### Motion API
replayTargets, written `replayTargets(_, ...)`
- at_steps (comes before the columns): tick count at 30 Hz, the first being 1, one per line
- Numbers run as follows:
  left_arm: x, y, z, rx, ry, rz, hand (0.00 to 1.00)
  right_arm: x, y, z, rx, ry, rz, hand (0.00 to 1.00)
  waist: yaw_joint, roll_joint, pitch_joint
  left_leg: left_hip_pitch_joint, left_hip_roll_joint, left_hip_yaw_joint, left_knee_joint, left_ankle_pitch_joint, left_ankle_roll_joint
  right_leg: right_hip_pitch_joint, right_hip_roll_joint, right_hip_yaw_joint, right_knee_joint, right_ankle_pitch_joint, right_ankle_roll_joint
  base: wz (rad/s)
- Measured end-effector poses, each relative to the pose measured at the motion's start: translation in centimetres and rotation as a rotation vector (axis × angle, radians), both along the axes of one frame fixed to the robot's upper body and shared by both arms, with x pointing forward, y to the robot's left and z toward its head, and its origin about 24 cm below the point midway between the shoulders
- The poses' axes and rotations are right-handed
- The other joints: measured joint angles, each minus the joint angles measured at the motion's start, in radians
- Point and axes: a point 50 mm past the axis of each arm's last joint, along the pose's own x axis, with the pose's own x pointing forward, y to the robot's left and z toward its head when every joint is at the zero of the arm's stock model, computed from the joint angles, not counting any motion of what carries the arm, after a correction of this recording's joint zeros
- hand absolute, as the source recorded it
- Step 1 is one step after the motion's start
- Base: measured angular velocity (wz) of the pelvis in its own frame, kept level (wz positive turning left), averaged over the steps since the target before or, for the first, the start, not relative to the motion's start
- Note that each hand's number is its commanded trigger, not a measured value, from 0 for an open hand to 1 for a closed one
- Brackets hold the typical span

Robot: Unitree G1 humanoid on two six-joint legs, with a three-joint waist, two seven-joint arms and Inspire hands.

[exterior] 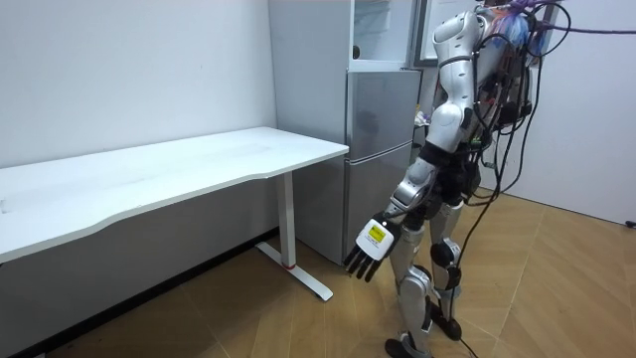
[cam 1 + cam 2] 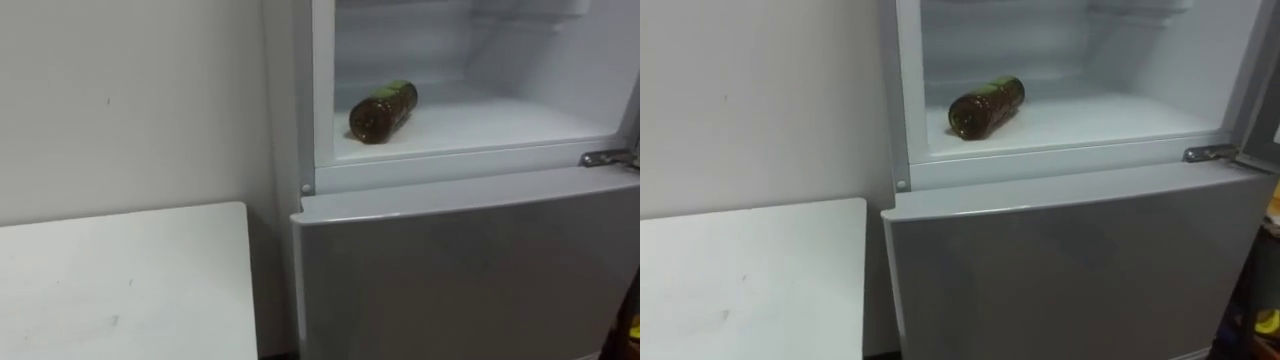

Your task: Put the bottle in the upper fridge

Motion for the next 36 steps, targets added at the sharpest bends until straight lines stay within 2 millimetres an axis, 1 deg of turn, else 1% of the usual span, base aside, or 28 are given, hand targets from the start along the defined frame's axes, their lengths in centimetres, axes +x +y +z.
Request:
replayTargets(4, 0.5, 0.0, 0.0, 0.001, -0.015, -0.006, 0.00, -0.1, 0.0, -0.2, 0.074, -0.041, -0.048, 0.00, -0.003, -0.003, 0.0004, 0.005, 0.000, 0.003, -0.003, 0.000, 0.000, 0.003, 0.000, 0.002, 0.000, 0.000, 0.000, 0.00)
replayTargets(9, 0.5, 0.0, 0.0, 0.001, -0.019, -0.006, 0.00, -0.3, -0.4, -0.1, 0.094, -0.069, -0.083, 0.00, -0.007, -0.007, 0.0016, 0.004, -0.001, 0.007, -0.009, 0.000, 0.000, 0.005, 0.001, 0.002, -0.006, -0.001, 0.001, 0.00)
replayTargets(10, 0.6, 0.0, 0.0, 0.001, -0.020, -0.005, 0.00, -0.3, -0.6, 0.1, 0.118, -0.093, -0.113, 0.00, -0.007, -0.009, 0.0013, -0.002, -0.001, 0.007, -0.008, 0.000, 0.000, 0.000, 0.001, 0.002, -0.007, -0.001, 0.001, 0.00)
replayTargets(11, 0.6, 0.1, 0.0, 0.000, -0.021, -0.001, 0.00, -0.4, -1.0, 0.2, 0.139, -0.117, -0.144, 0.00, -0.008, -0.012, 0.0030, -0.004, -0.001, 0.007, -0.008, 0.000, 0.000, -0.001, 0.001, 0.002, -0.010, -0.001, 0.001, 0.00)
replayTargets(13, 0.4, 0.2, 0.0, 0.001, -0.016, 0.008, 0.00, -0.7, -1.6, 0.4, 0.170, -0.152, -0.199, 0.00, -0.008, -0.017, 0.0019, 0.000, -0.001, 0.006, -0.010, 0.000, -0.001, 0.000, 0.002, 0.002, -0.012, -0.001, 0.002, 0.00)
replayTargets(15, 0.4, 0.4, 0.1, 0.008, -0.019, 0.023, 0.00, -1.0, -2.3, 0.8, 0.190, -0.188, -0.257, 0.00, -0.008, -0.022, 0.0028, 0.002, -0.001, 0.008, -0.011, 0.000, -0.001, -0.001, 0.003, 0.003, -0.004, -0.002, 0.002, -0.02)
replayTargets(17, 0.3, 0.7, 0.2, 0.017, -0.022, 0.038, 0.00, -0.6, -3.1, 1.6, 0.179, -0.230, -0.294, 0.00, -0.024, -0.033, 0.0075, 0.004, -0.002, 0.011, -0.011, 0.000, -0.001, -0.002, 0.001, 0.006, 0.004, -0.007, 0.003, -0.02)
replayTargets(20, 0.5, 1.2, 0.4, 0.029, -0.040, 0.054, 0.00, 0.0, -4.1, 2.6, 0.163, -0.291, -0.327, 0.00, -0.038, -0.047, 0.0083, 0.001, -0.002, 0.011, -0.011, 0.000, -0.001, -0.002, 0.002, 0.011, -0.002, -0.010, 0.003, 0.00)
replayTargets(21, 0.6, 1.3, 0.4, 0.031, -0.043, 0.059, 0.00, 0.1, -4.4, 2.9, 0.155, -0.301, -0.333, 0.00, -0.039, -0.048, 0.0077, 0.001, -0.002, 0.011, -0.012, -0.001, -0.002, -0.003, 0.002, 0.010, -0.002, -0.010, 0.003, 0.00)
replayTargets(23, 0.3, 1.7, 0.6, 0.046, -0.038, 0.073, 0.00, 0.6, -5.9, 4.5, 0.107, -0.345, -0.346, 0.00, -0.042, -0.049, 0.0072, -0.001, -0.002, 0.009, -0.011, -0.003, -0.003, -0.004, 0.001, 0.008, -0.004, -0.011, 0.003, 0.00)
replayTargets(24, 0.2, 1.9, 0.6, 0.051, -0.038, 0.077, 0.00, 0.6, -6.3, 4.9, 0.093, -0.354, -0.349, 0.00, -0.046, -0.049, 0.0073, -0.002, -0.002, 0.010, -0.011, -0.003, -0.003, -0.005, 0.001, 0.007, -0.004, -0.011, 0.003, 0.03)
replayTargets(26, -0.1, 2.3, 0.8, 0.067, -0.030, 0.094, 0.00, 1.3, -7.6, 6.8, 0.033, -0.389, -0.350, 0.00, -0.056, -0.050, 0.0067, -0.002, -0.002, 0.010, -0.011, -0.003, -0.003, -0.003, 0.002, 0.005, -0.004, -0.011, 0.003, 0.02)
replayTargets(27, -0.2, 2.3, 0.8, 0.067, -0.029, 0.095, 0.00, 1.4, -7.9, 7.2, 0.020, -0.398, -0.352, 0.00, -0.057, -0.050, 0.0067, -0.001, -0.002, 0.010, -0.011, -0.003, -0.003, -0.003, 0.003, 0.005, -0.005, -0.011, 0.003, 0.00)
replayTargets(28, -0.2, 2.3, 0.7, 0.067, -0.027, 0.093, 0.00, 1.6, -8.4, 8.1, -0.007, -0.416, -0.362, 0.00, -0.056, -0.051, 0.0063, 0.001, -0.001, 0.010, -0.011, -0.003, -0.003, -0.003, 0.003, 0.006, -0.005, -0.011, 0.003, 0.00)
replayTargets(29, -0.2, 2.3, 0.7, 0.068, -0.024, 0.087, 0.00, 1.9, -8.7, 9.2, -0.023, -0.445, -0.367, 0.00, -0.055, -0.052, 0.0058, 0.001, -0.002, 0.010, -0.010, -0.003, -0.003, -0.003, 0.003, 0.006, -0.001, -0.011, 0.003, 0.00)
replayTargets(30, -0.2, 2.3, 0.7, 0.068, -0.024, 0.086, 0.00, 2.0, -8.8, 9.7, -0.034, -0.461, -0.364, 0.00, -0.055, -0.053, 0.0056, 0.002, -0.002, 0.010, -0.010, -0.003, -0.003, -0.003, 0.003, 0.006, 0.000, -0.011, 0.003, 0.00)
replayTargets(31, -0.2, 2.3, 0.7, 0.070, -0.022, 0.078, 0.00, 2.3, -8.9, 10.8, -0.055, -0.495, -0.353, 0.00, -0.055, -0.054, 0.0050, 0.004, -0.002, 0.011, -0.009, -0.003, -0.003, -0.002, 0.003, 0.007, -0.001, -0.011, 0.003, 0.00)
replayTargets(32, -0.2, 2.3, 0.7, 0.071, -0.022, 0.075, 0.00, 2.5, -8.9, 11.3, -0.066, -0.510, -0.347, 0.00, -0.055, -0.055, 0.0048, 0.005, -0.002, 0.011, -0.009, -0.003, -0.003, -0.001, 0.003, 0.007, -0.002, -0.011, 0.003, 0.00)
replayTargets(35, 0.1, 2.3, 0.8, 0.080, -0.021, 0.035, 0.00, 3.6, -8.8, 13.7, -0.131, -0.569, -0.309, 0.00, -0.053, -0.064, 0.0055, 0.008, -0.001, 0.011, -0.008, -0.003, -0.003, 0.002, 0.002, 0.006, 0.001, -0.011, 0.003, 0.00)
replayTargets(36, 0.1, 2.3, 0.8, 0.079, -0.022, 0.034, 0.00, 3.8, -8.8, 14.0, -0.135, -0.582, -0.307, 0.00, -0.053, -0.065, 0.0056, 0.007, -0.001, 0.011, -0.008, -0.003, -0.003, 0.001, 0.002, 0.006, 0.001, -0.011, 0.003, 0.00)
